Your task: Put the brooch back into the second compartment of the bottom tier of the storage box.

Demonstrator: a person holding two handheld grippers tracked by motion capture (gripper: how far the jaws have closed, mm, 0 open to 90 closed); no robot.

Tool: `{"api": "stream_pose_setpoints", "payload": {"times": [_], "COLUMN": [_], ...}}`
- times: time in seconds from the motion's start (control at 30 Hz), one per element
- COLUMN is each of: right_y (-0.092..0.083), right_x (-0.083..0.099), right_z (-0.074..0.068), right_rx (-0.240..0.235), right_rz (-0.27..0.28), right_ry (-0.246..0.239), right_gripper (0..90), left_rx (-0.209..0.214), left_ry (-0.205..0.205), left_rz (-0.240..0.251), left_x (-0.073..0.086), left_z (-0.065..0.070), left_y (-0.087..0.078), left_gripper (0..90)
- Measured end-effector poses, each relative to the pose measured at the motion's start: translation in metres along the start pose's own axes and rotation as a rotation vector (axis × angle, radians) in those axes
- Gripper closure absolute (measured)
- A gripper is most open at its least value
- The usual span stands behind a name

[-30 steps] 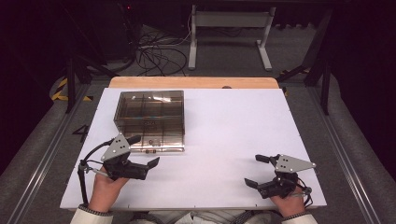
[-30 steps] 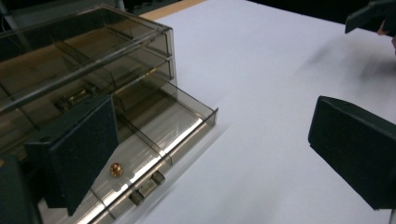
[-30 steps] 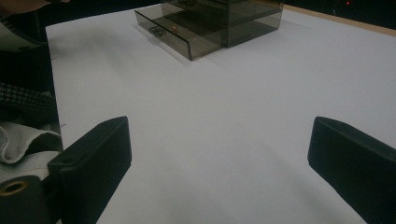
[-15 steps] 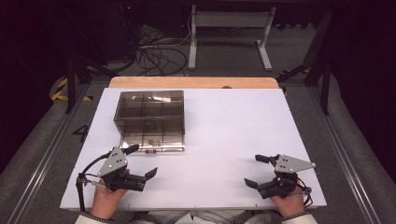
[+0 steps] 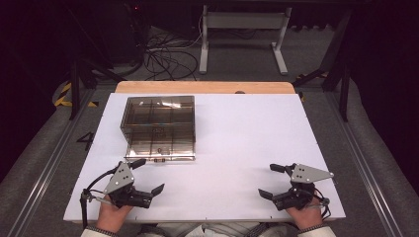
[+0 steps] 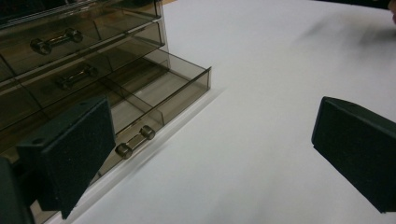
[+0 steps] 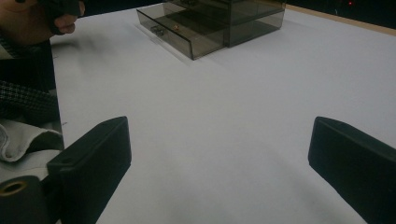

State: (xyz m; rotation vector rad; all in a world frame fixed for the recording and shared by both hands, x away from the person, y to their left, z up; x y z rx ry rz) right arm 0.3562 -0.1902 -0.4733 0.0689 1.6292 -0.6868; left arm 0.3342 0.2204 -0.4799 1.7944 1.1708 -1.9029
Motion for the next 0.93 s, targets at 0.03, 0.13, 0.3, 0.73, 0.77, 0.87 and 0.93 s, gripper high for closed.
{"api": "stream_pose_setpoints", "payload": {"times": [0.03,0.13,0.3,0.73,0.77,0.87,0.93], "right_y": [-0.0001,0.0001,-0.0001,0.0012,0.0013,0.0013,0.0014], "right_x": [0.0002,0.0003,0.0003,0.0004,0.0004,0.0003,0.0003], "right_z": [0.0000,-0.0001,0.0001,0.0004,0.0003,0.0004,0.0006], "right_rx": [0.000,0.001,0.000,-0.003,-0.003,-0.003,-0.002], "right_rz": [0.000,-0.001,-0.001,-0.003,-0.004,-0.004,-0.004], "right_ry": [0.002,0.005,0.003,0.002,0.002,0.001,0.001], "right_gripper": [6.5,6.5,6.5,6.5,6.5,6.5,6.5], "left_rx": [-0.004,0.000,-0.006,-0.024,-0.028,-0.031,-0.030], "left_ry": [0.003,-0.025,-0.054,-0.039,-0.037,-0.044,-0.046], "left_rz": [-0.004,0.000,0.022,0.009,0.011,0.013,0.016], "left_x": [0.0012,0.0051,0.0027,0.0025,0.0020,0.0016,0.0012], "left_z": [-0.0003,-0.0003,-0.0023,-0.0004,-0.0005,-0.0005,-0.0010], "left_y": [-0.0003,-0.0016,-0.0054,-0.0048,-0.0052,-0.0062,-0.0071], "left_gripper": [0.5,0.5,0.6,0.5,0.5,0.5,0.5]}}
Point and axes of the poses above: each handheld gripper's, and its own axes: y roughly forward along the jaws, x roughly out of its underside, z roughly to its right, the point moved 6 cm from there along y, roughly forward along the jaws, and after that the axes turned 2 degrees about -x, right-handed, at the moved point
